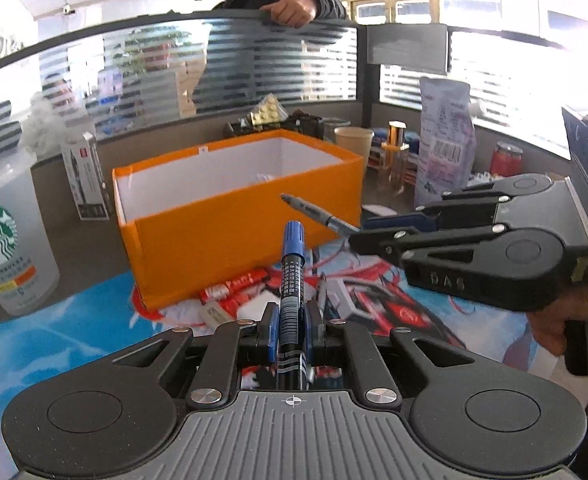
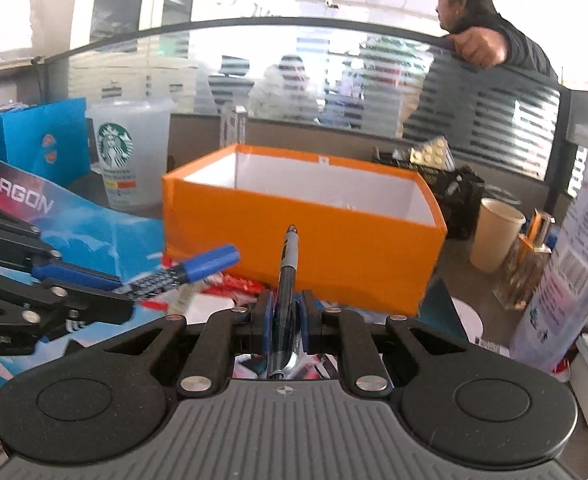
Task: Organize rigid objects
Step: 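Carry the marker and black pen over the orange box with both tools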
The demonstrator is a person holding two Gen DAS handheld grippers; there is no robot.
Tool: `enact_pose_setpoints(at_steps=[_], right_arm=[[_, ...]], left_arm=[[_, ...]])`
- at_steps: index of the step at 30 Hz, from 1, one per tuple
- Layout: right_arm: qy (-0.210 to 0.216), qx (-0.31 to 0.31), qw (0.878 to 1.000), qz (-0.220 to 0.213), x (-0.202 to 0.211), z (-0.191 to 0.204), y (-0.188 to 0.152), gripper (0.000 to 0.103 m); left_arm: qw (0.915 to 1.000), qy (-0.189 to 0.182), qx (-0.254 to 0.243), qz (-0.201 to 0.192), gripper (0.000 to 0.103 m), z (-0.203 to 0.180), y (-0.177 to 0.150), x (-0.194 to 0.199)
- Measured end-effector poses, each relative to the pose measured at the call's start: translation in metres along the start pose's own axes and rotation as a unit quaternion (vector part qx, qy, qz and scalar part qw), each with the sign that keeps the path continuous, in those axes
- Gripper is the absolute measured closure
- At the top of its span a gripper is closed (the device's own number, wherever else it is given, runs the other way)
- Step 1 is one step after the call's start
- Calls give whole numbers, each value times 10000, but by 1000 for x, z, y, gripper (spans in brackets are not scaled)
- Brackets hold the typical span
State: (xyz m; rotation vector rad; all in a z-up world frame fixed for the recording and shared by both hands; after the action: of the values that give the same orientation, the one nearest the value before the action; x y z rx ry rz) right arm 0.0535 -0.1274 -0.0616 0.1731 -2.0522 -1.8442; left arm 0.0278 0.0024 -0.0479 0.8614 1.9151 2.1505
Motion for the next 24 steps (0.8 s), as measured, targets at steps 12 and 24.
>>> enact_pose_setpoints(at_steps=[12, 24], right_arm=[[53, 110, 9992, -384, -10, 0, 41, 90], [25, 165, 9984, -542, -30, -5, 64, 90]], left_arm=[[9989, 205, -150, -405, 92, 12, 43, -7], [9984, 316, -132, -441, 92, 30, 62, -31]])
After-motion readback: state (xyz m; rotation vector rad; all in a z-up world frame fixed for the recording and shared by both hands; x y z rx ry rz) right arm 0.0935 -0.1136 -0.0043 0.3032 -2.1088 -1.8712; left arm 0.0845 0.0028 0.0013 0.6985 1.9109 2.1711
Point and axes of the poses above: each gripper's, at about its wrist camera, not at the fingertips, and x roughly against the way its jaws point, z to its left, y to its top, the point moved 6 cm from there along -x, roughly the way its jaws point, and after that the axes turned 14 degrees about -z, right-handed, at the moved point
